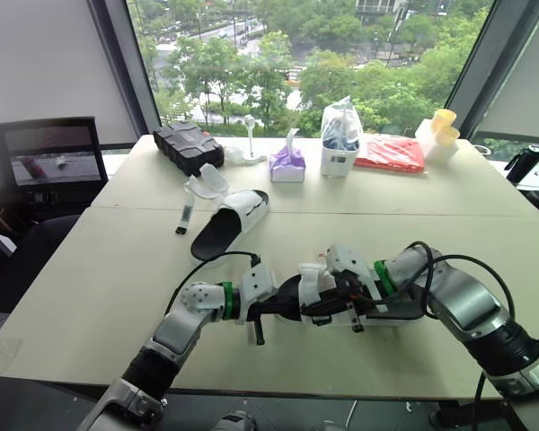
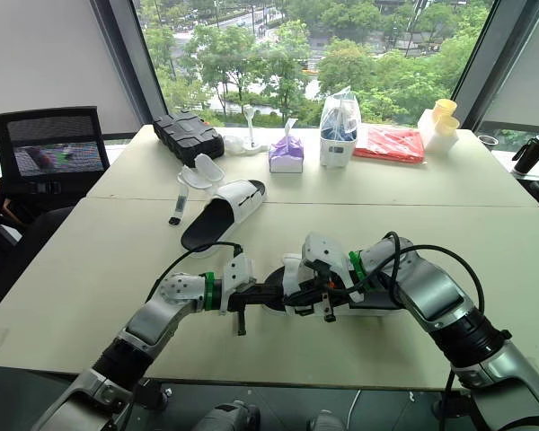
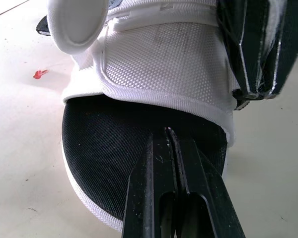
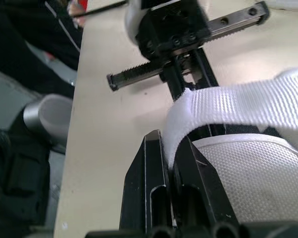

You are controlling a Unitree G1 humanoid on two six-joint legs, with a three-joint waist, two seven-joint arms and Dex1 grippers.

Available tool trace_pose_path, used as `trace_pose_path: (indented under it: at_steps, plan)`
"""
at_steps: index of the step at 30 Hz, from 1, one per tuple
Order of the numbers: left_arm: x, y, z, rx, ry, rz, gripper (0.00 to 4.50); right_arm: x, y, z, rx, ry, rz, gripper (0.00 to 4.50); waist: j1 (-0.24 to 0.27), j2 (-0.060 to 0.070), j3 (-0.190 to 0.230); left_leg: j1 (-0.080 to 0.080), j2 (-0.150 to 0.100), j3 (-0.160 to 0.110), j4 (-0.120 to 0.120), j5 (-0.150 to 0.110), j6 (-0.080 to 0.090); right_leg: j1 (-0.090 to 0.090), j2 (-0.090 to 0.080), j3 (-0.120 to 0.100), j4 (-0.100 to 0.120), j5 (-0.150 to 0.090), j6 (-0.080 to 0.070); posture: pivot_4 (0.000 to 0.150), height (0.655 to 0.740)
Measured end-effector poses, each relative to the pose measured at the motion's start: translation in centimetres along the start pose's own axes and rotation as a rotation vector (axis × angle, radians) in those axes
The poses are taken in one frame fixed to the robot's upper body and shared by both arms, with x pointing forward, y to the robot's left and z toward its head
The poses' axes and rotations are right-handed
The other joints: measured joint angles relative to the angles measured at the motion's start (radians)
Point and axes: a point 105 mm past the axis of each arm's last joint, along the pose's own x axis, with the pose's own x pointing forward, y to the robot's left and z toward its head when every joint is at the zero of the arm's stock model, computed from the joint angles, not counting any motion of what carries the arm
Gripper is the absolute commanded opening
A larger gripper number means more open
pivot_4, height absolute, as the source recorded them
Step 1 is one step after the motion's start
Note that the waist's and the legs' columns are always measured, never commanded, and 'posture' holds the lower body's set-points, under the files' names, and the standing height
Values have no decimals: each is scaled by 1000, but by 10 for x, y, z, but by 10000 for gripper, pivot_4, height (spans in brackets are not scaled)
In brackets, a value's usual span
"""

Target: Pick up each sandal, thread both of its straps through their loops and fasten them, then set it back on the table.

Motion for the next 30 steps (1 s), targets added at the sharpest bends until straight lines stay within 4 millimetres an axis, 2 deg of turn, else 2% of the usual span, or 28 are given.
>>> trace_pose_path:
  at_steps: [4,6,9,14,18,21,24,27,30]
  plan:
    - [1,0,0,-1,-1,-1,0,0,1,-2,-26,22,6,299,1,0,0,0,0,0,0,0,0,0,0,0,0,0,0,1500,7400]
    - [1,0,0,-1,-1,-1,0,0,0,-2,-35,26,1,6018,1,0,0,0,0,0,0,0,0,0,0,0,0,0,0,1500,7400]
    - [1,0,0,0,1,-1,0,-5,-1,-5,-33,55,-9,18727,1,0,0,0,0,0,0,0,0,0,0,0,0,0,0,1500,7400]
    - [1,0,0,1,1,0,0,-19,5,1,-20,80,-8,44230,1,0,0,0,0,0,0,0,0,0,0,0,0,0,-1,1500,7400]
    - [0,0,0,1,0,-3,0,-50,8,16,-15,96,-83,44750,1,0,0,-1,0,0,0,0,0,0,0,0,0,-1,-2,1500,7400]
    - [1,0,0,1,-1,-3,0,-60,18,22,-3,89,-86,44750,3,0,0,-2,0,0,0,0,0,-1,0,0,0,-1,-2,1500,7400]
    - [1,0,0,0,-1,-4,0,-68,30,18,81,73,-84,44750,3,0,0,-3,0,0,1,0,0,0,-1,0,-1,-1,-2,1500,7400]
    - [2,0,1,2,-3,-6,0,-74,46,7,258,11,-79,44750,6,-1,0,-5,0,0,0,0,0,1,-1,0,-1,-2,-2,1500,7400]
    - [3,1,1,0,-2,-8,0,-67,64,-11,419,-32,-47,44750,8,2,-1,-6,0,0,1,0,0,0,-1,0,0,-1,-2,1500,7400]
